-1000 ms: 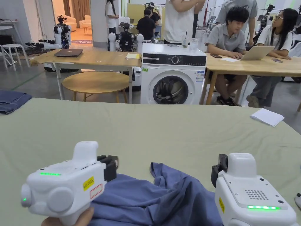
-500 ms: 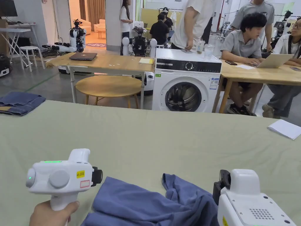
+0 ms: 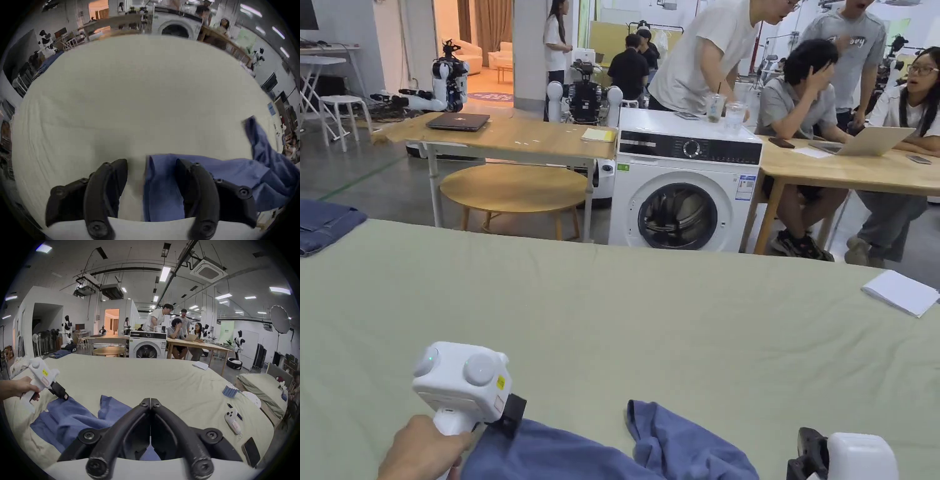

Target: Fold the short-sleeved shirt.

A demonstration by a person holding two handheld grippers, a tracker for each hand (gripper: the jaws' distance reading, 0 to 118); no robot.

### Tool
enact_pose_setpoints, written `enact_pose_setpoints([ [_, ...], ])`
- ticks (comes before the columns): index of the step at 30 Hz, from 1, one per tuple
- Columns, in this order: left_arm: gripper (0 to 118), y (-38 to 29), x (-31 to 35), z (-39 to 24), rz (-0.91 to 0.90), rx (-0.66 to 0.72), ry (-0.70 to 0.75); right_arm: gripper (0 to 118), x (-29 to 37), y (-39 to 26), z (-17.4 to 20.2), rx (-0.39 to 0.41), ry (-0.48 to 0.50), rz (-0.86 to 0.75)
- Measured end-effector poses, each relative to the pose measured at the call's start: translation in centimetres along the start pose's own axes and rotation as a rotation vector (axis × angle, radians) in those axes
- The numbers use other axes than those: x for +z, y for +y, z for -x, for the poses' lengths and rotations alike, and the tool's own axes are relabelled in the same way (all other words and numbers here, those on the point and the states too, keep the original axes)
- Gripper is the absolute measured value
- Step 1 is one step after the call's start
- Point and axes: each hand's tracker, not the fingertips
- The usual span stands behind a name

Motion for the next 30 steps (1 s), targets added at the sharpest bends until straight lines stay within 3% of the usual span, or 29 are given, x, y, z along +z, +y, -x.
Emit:
enact_pose_setpoints([
  [1, 55, -0.4, 0.8, -0.5, -0.064, -0.014, 0.038, 0, 0.0, -0.1, -0.3, 0.001, -0.005, 0.005],
  [4, 0, -1.6, 1.2, -2.2, -0.125, -0.122, 0.015, 0, 0.1, -0.6, -1.5, -0.005, -0.024, 0.021],
  [8, 0, -2.8, 2.3, -3.3, -0.119, -0.172, -0.017, 0, 0.1, -0.5, -3.5, -0.031, -0.042, 0.056],
  [10, 0, -3.5, 3.7, -3.1, -0.146, -0.141, -0.086, 0, -0.1, -0.1, -4.7, -0.033, -0.047, 0.092],
  [18, 0, -8.7, 11.7, -1.2, -0.352, -0.055, -0.114, 0, -3.8, -0.7, -8.8, -0.059, 0.001, 0.34],
  [22, 0, -11.5, 14.5, 0.0, -0.389, -0.031, -0.126, 51, -6.9, -2.6, -9.1, -0.046, 0.049, 0.489],
  [27, 0, -14.3, 16.2, 0.7, -0.396, -0.011, -0.119, 53, -10.6, -5.8, -8.3, -0.038, 0.049, 0.659],
  [30, 0, -15.3, 16.1, 1.0, -0.378, 0.01, -0.124, 51, -11.9, -7.8, -8.5, -0.074, 0.037, 0.731],
])
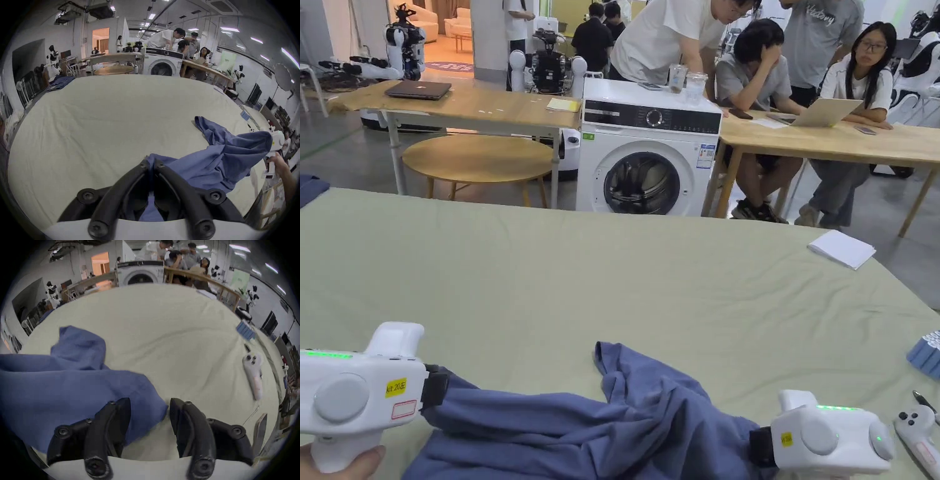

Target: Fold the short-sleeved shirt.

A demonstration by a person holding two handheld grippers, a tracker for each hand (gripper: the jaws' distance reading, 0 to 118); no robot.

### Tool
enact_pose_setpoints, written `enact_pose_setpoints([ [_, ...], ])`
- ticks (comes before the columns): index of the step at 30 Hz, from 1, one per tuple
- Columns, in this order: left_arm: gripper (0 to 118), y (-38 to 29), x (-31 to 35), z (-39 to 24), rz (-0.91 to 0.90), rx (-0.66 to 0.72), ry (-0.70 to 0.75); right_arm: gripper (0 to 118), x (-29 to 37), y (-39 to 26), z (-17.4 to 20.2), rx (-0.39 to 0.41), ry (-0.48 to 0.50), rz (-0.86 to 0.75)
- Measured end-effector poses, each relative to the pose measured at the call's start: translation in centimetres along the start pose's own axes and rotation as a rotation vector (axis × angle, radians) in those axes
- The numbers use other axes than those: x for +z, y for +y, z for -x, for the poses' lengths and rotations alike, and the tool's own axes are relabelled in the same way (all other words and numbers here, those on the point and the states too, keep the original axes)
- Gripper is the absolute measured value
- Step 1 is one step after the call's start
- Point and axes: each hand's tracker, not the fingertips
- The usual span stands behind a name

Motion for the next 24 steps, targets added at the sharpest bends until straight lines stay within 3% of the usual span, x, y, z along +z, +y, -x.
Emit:
enact_pose_setpoints([
  [2, 0, -0.3, 0.0, -0.1, 0.005, 0.007, 0.002, 43, 0.0, -0.5, -0.1, -0.009, 0.006, -0.033],
  [4, 0, -0.6, 0.2, -0.2, 0.012, 0.005, 0.005, 1, 0.7, -0.8, 0.1, -0.013, 0.012, -0.054],
  [6, 0, -0.6, 0.1, -0.1, 0.012, 0.007, 0.006, 0, 1.0, -0.9, 0.0, -0.038, 0.087, -0.064],
  [9, 0, -0.3, 0.6, -0.2, 0.005, 0.017, 0.008, 0, 3.1, -1.1, 0.5, -0.019, 0.09, -0.113],
  [18, 0, 4.1, 5.6, 1.7, -0.149, -0.012, 0.091, 0, 14.0, 3.1, 3.7, 0.074, 0.045, -0.49],
  [24, 0, 7.6, 9.4, 6.3, -0.217, 0.012, 0.174, 0, 19.4, 7.1, 5.1, 0.089, 0.021, -0.631],
])
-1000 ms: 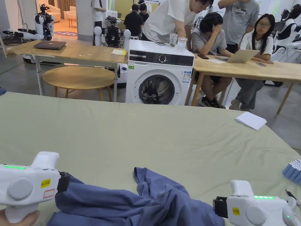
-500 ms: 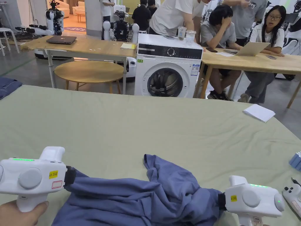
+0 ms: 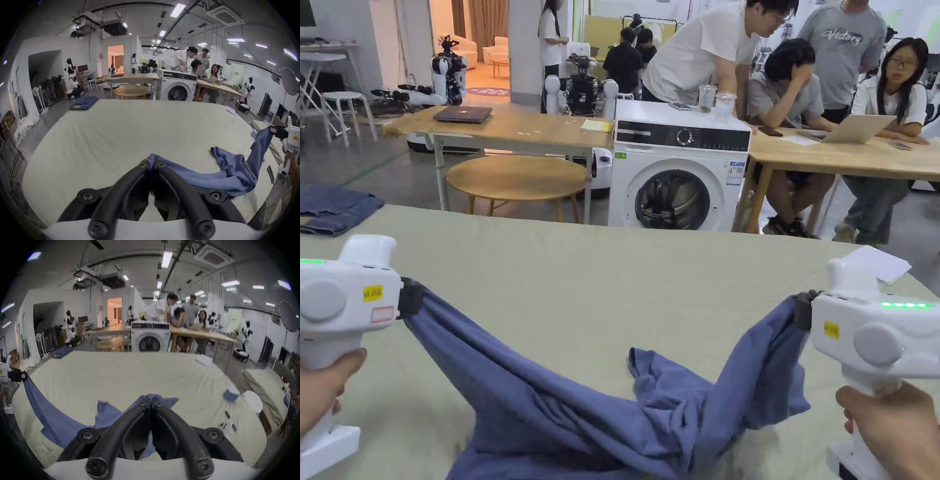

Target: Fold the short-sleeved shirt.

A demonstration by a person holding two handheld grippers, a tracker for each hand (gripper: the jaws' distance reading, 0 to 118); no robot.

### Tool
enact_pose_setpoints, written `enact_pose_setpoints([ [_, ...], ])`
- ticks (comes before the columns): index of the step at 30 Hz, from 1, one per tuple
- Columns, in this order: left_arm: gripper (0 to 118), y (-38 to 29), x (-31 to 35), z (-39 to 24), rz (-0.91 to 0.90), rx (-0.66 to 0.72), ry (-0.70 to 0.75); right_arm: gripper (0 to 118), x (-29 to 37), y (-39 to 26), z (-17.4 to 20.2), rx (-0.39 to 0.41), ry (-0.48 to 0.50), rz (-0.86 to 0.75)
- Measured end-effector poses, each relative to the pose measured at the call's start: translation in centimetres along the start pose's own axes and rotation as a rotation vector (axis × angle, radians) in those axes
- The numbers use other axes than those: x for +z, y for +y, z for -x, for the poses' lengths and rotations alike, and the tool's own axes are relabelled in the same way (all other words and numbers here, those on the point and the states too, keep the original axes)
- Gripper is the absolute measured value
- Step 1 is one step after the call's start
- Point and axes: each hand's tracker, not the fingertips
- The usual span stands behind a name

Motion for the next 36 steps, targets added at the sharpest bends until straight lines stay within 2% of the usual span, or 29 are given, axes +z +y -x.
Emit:
enact_pose_setpoints([
  [4, 0, 3.3, 1.7, 3.6, -0.042, 0.03, 0.037, 0, 0.7, 4.0, 0.7, 0.028, -0.026, -0.083],
  [11, 0, 8.7, 3.5, 7.9, -0.111, 0.043, 0.114, 0, 0.0, 10.0, 0.9, 0.024, -0.095, -0.172],
  [14, 0, 11.0, 3.8, 8.8, -0.125, 0.044, 0.132, 0, -0.4, 12.4, 0.3, -0.019, -0.107, -0.186],
  [18, 0, 14.2, 3.8, 9.8, -0.153, 0.054, 0.15, 0, -0.9, 15.6, -0.6, -0.029, -0.123, -0.203],
  [26, 0, 19.6, 3.0, 11.0, -0.205, 0.097, 0.163, 0, -2.1, 20.6, -0.6, -0.001, -0.161, -0.246],
  [31, 0, 21.2, 2.3, 11.1, -0.221, 0.099, 0.171, 0, -3.2, 22.8, -0.8, -0.003, -0.172, -0.266],
  [36, 0, 19.3, 1.2, 10.8, -0.224, 0.096, 0.185, 0, -3.8, 21.3, -0.6, -0.001, -0.16, -0.267],
])
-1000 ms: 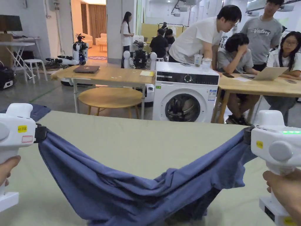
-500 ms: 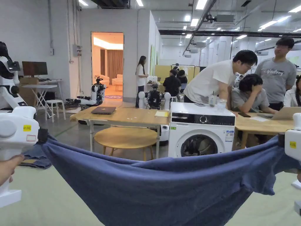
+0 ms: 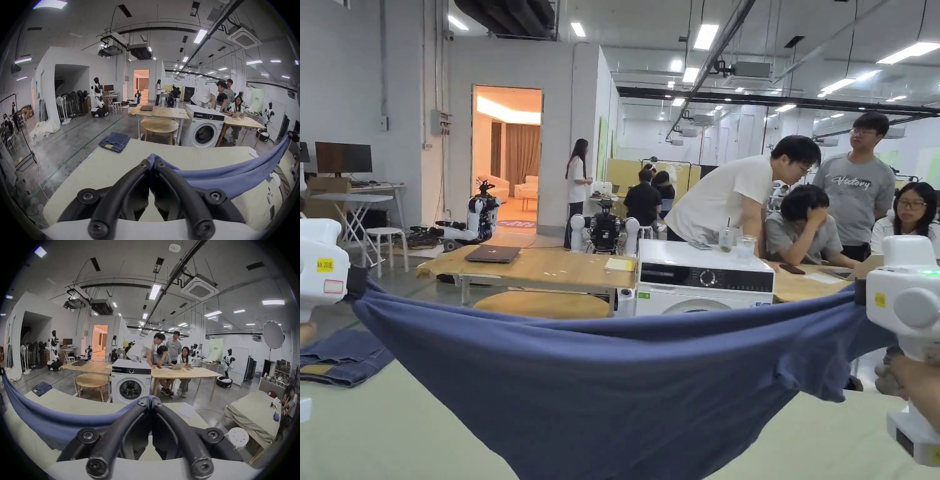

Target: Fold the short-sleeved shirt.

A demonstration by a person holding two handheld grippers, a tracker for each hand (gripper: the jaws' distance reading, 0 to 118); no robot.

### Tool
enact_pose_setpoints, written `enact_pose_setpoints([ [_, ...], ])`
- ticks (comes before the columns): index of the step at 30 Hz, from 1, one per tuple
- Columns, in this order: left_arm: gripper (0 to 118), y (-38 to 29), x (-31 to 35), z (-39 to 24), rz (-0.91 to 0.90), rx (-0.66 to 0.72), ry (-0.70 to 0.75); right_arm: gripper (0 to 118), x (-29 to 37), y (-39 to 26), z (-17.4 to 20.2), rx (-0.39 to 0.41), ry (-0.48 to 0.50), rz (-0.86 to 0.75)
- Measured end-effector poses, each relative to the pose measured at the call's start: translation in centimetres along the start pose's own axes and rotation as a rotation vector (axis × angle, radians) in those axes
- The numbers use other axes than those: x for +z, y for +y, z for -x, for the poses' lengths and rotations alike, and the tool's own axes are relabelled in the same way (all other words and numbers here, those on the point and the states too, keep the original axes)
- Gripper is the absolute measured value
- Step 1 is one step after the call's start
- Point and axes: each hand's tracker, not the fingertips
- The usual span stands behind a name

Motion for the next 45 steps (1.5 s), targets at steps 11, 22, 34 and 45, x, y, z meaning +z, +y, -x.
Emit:
enact_pose_setpoints([
  [11, 0, -12.3, 0.2, 0.8, 0.142, 0.035, -0.015, 0, 3.5, -11.4, 0.3, 0.037, -0.007, 0.127],
  [22, 0, -24.2, 7.6, 2.2, 0.212, 0.047, -0.073, 0, 10.6, -22.1, -2.9, 0.046, -0.03, 0.224],
  [34, 0, -34.9, 11.3, 4.1, 0.335, 0.062, -0.08, 0, 16.4, -30.9, -2.5, 0.094, -0.021, 0.379],
  [45, 43, -36.4, 12.8, 2.0, 0.312, -0.051, 0.0, 53, 18.7, -32.0, -0.1, 0.117, -0.023, 0.308],
])
